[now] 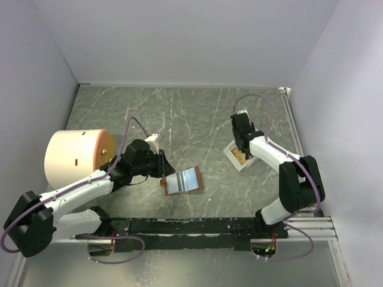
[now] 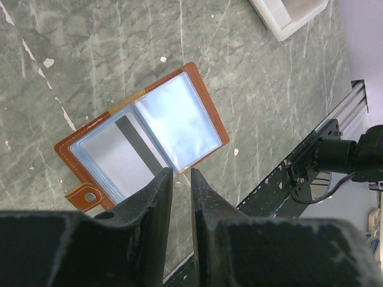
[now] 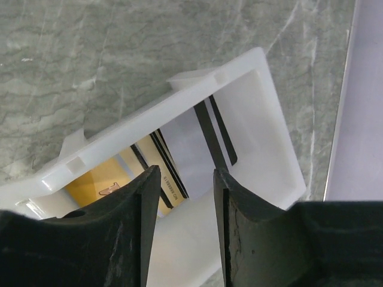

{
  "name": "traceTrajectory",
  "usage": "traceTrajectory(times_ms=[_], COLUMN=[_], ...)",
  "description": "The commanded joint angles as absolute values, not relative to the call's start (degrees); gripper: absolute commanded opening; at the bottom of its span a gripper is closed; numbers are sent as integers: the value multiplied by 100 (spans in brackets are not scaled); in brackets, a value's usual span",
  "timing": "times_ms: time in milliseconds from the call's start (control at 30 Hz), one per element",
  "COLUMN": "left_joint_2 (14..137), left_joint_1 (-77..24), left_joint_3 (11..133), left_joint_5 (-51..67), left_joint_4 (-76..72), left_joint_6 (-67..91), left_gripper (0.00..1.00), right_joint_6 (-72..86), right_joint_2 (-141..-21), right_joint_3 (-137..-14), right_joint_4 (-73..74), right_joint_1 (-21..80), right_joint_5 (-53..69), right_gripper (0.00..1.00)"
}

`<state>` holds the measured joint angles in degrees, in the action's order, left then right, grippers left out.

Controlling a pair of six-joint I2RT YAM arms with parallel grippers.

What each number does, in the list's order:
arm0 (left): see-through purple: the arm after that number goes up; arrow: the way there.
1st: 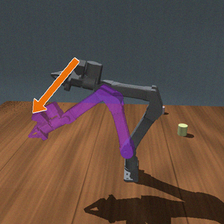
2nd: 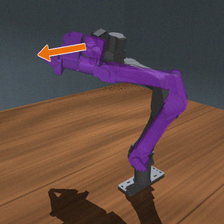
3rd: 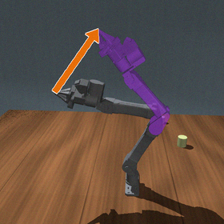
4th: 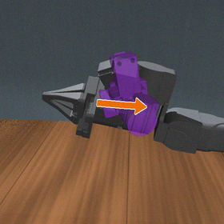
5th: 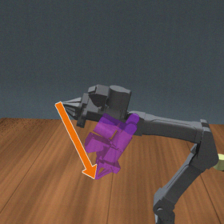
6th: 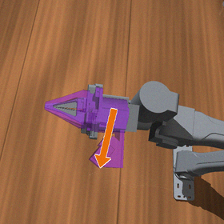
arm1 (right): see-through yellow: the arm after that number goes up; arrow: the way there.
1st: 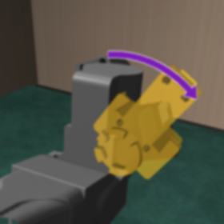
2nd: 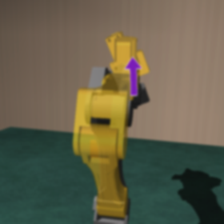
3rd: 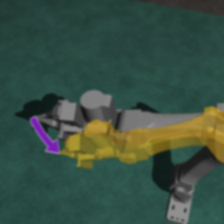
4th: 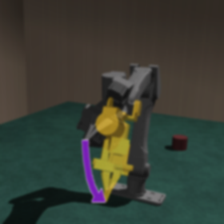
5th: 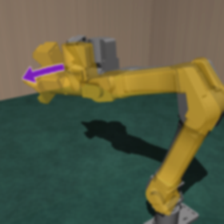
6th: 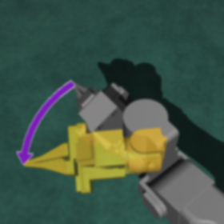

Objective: Put the credit cards into the card holder
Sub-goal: Pick up the credit card from the storage box.

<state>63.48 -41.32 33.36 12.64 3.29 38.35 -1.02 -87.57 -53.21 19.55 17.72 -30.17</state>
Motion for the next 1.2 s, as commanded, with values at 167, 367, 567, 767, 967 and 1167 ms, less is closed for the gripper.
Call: traceTrajectory(times_ms=[167,367,567,767,967,1167], left_joint_2=[6275,6284,6331,6339,6282,6284], left_joint_1=[-4098,-4101,-4102,-4098,-4100,-4096], left_joint_3=[3350,3349,3374,3388,3387,3374], left_joint_5=[1195,1136,1151,1154,1119,1158], left_joint_4=[296,317,310,300,359,324], left_joint_6=[3735,3709,3700,3683,3665,3697], left_gripper=[29,29,29,28,28,28], right_joint_6=[-587,-678,-643,-602,-502,-492], right_joint_2=[-9220,-9519,-9701,-9688,-9582,-9020], right_joint_3=[-5110,-4981,-4981,-4894,-4859,-5021], right_joint_4=[1036,646,743,743,819,1126], right_joint_1=[1771,1769,1777,1775,1784,1869], right_joint_5=[-3029,-3124,-3290,-3360,-3273,-3140], right_gripper=[42,42,42,32,6,0])
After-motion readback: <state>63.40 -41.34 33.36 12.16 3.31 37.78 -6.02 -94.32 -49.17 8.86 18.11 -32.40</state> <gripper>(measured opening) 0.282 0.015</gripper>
